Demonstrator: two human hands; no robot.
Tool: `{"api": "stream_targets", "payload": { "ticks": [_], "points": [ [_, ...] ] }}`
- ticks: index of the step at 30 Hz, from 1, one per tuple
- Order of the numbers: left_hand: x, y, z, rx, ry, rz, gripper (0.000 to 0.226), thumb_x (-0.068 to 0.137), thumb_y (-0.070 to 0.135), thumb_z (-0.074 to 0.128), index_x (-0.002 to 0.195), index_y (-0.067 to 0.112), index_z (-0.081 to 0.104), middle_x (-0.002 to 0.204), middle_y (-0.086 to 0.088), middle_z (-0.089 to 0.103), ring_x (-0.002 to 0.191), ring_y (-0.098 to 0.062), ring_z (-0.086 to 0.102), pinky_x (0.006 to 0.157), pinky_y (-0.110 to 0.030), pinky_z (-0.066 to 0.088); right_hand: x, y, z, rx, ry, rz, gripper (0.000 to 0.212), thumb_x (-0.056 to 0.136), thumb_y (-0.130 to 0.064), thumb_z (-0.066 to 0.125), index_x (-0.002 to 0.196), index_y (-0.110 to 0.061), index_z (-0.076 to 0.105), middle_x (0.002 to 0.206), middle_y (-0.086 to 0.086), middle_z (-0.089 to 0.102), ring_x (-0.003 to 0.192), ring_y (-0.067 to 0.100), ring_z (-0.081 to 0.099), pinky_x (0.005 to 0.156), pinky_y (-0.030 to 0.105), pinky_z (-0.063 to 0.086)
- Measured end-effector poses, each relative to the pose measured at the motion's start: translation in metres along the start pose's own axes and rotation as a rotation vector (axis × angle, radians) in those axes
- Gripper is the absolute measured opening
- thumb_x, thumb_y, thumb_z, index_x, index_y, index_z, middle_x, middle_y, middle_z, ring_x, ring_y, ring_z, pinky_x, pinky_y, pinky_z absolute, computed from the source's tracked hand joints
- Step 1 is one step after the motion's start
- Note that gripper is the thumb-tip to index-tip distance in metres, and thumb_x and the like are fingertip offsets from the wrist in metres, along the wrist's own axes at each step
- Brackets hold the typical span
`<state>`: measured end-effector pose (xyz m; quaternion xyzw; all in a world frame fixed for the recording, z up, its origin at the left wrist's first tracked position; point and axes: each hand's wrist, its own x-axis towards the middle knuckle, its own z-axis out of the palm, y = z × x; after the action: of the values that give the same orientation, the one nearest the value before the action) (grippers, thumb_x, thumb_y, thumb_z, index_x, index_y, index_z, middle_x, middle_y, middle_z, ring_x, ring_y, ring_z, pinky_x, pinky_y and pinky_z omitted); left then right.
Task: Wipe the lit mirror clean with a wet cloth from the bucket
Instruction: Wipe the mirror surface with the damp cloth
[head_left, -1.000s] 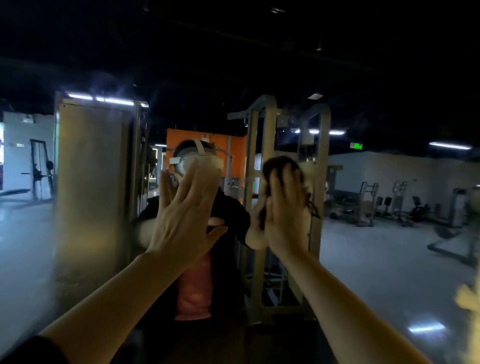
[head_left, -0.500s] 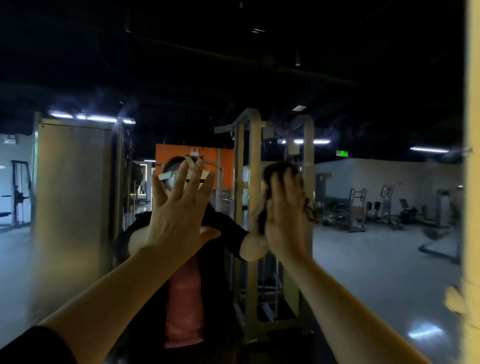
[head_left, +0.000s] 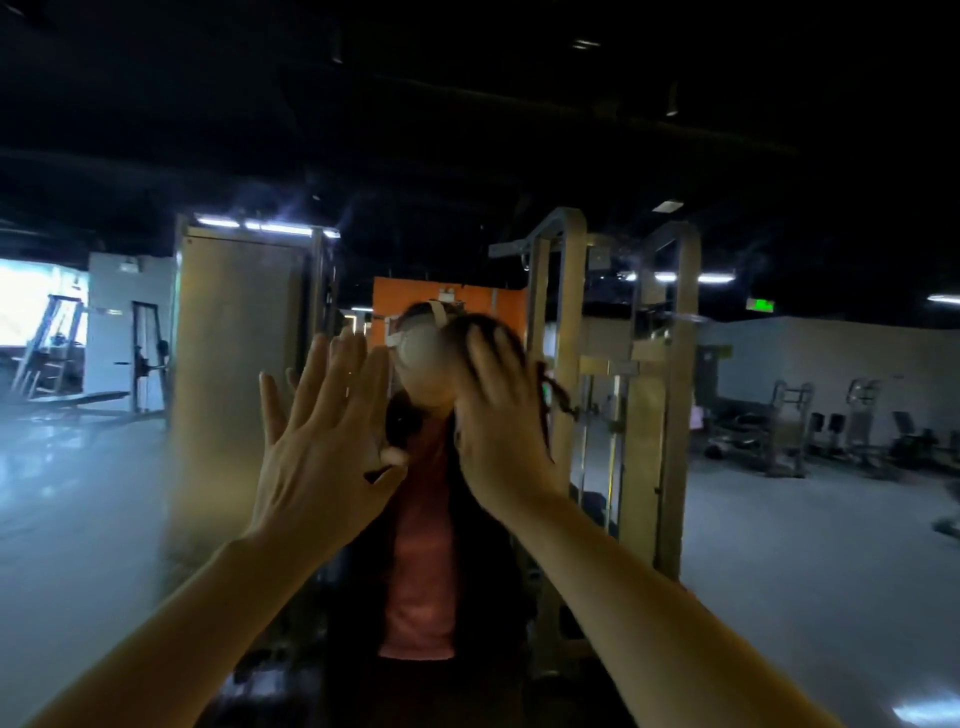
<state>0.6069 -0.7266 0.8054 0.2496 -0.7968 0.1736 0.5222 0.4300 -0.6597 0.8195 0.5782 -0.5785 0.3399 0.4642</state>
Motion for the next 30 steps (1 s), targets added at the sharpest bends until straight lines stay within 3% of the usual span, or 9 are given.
{"api": "stream_targets", "payload": {
  "ticks": [3, 6, 8, 15, 18, 21, 23, 27, 30],
  "points": [
    [-0.020, -0.014, 0.001, 0.018, -0.040, -0.084, 0.136, 0.056, 0.050, 0.090, 0.158, 0.017, 0.006, 0.165, -0.007, -0.003, 0.151, -0.029, -0.004, 0.112, -0.071, 0.006, -0.013, -0.014, 0.005, 0.023, -0.103, -0.204, 0.059, 0.094, -0.016, 0.021, 0.153, -0.016, 0.032, 0.163, 0.006, 0.019, 0.153, 0.025, 0.002, 0.124, 0.044, -0.003],
    [-0.031, -0.030, 0.004, 0.026, -0.090, -0.147, 0.140, 0.052, 0.053, 0.090, 0.157, 0.017, 0.005, 0.164, -0.010, -0.005, 0.151, -0.032, -0.004, 0.111, -0.073, 0.006, 0.010, 0.007, -0.003, -0.004, 0.162, 0.090, 0.053, 0.097, -0.015, 0.029, 0.148, -0.014, 0.040, 0.160, 0.010, 0.028, 0.150, 0.030, 0.017, 0.122, 0.052, 0.014],
    [-0.034, -0.039, 0.009, 0.022, -0.129, -0.171, 0.142, 0.051, 0.058, 0.088, 0.157, 0.017, 0.002, 0.164, -0.010, -0.007, 0.151, -0.030, -0.006, 0.110, -0.074, 0.009, 0.033, 0.015, -0.005, -0.010, 0.282, 0.263, 0.051, 0.098, -0.016, 0.031, 0.148, -0.013, 0.039, 0.160, 0.011, 0.027, 0.150, 0.032, 0.017, 0.122, 0.053, 0.011],
    [-0.037, -0.048, 0.017, 0.091, -0.152, -0.145, 0.129, 0.059, 0.084, 0.047, 0.157, 0.014, -0.002, 0.164, -0.009, -0.011, 0.151, -0.028, -0.009, 0.113, -0.070, 0.011, 0.016, 0.007, 0.008, -0.110, 0.137, -0.177, 0.042, 0.105, -0.021, 0.038, 0.145, -0.013, 0.045, 0.156, 0.009, 0.036, 0.149, 0.029, 0.024, 0.121, 0.053, 0.016],
    [-0.037, -0.046, 0.016, 0.095, -0.162, -0.150, 0.130, 0.060, 0.083, 0.047, 0.157, 0.014, -0.004, 0.164, -0.009, -0.013, 0.151, -0.028, -0.010, 0.113, -0.070, 0.012, 0.031, 0.031, -0.005, -0.142, 0.242, 0.017, 0.040, 0.100, -0.013, 0.048, 0.140, -0.010, 0.050, 0.153, 0.013, 0.040, 0.146, 0.033, 0.028, 0.121, 0.055, 0.015],
    [-0.036, -0.046, 0.017, 0.097, -0.174, -0.161, 0.133, 0.059, 0.081, 0.056, 0.157, 0.015, -0.006, 0.163, -0.009, -0.015, 0.151, -0.028, -0.011, 0.112, -0.071, 0.012, 0.050, 0.021, -0.006, -0.095, 0.341, 0.178, 0.041, 0.102, -0.017, 0.043, 0.142, -0.010, 0.049, 0.155, 0.013, 0.038, 0.147, 0.035, 0.026, 0.122, 0.054, 0.011],
    [-0.036, -0.046, 0.017, 0.072, -0.167, -0.170, 0.135, 0.057, 0.076, 0.065, 0.157, 0.014, -0.003, 0.164, -0.008, -0.013, 0.151, -0.027, -0.010, 0.112, -0.072, 0.012, 0.043, -0.001, 0.004, -0.073, 0.269, 0.070, 0.042, 0.101, -0.018, 0.039, 0.141, -0.011, 0.050, 0.154, 0.013, 0.038, 0.147, 0.034, 0.025, 0.122, 0.054, 0.013],
    [-0.053, -0.040, 0.019, 0.025, -0.113, -0.147, 0.135, 0.057, 0.064, 0.080, 0.158, 0.015, 0.005, 0.165, -0.008, -0.004, 0.152, -0.024, -0.006, 0.111, -0.073, 0.015, -0.018, -0.020, 0.023, -0.105, 0.025, -0.298, 0.046, 0.097, -0.014, 0.038, 0.142, -0.013, 0.048, 0.154, 0.011, 0.039, 0.148, 0.031, 0.023, 0.124, 0.045, 0.001],
    [-0.076, -0.035, 0.021, 0.024, -0.080, -0.126, 0.137, 0.053, 0.060, 0.084, 0.158, 0.017, 0.006, 0.165, -0.009, 0.001, 0.152, -0.023, -0.004, 0.110, -0.072, 0.017, -0.032, 0.000, 0.022, -0.125, 0.052, -0.267, 0.046, 0.095, -0.006, 0.052, 0.140, -0.014, 0.050, 0.152, 0.012, 0.041, 0.147, 0.031, 0.027, 0.123, 0.050, 0.013]
  ]
}}
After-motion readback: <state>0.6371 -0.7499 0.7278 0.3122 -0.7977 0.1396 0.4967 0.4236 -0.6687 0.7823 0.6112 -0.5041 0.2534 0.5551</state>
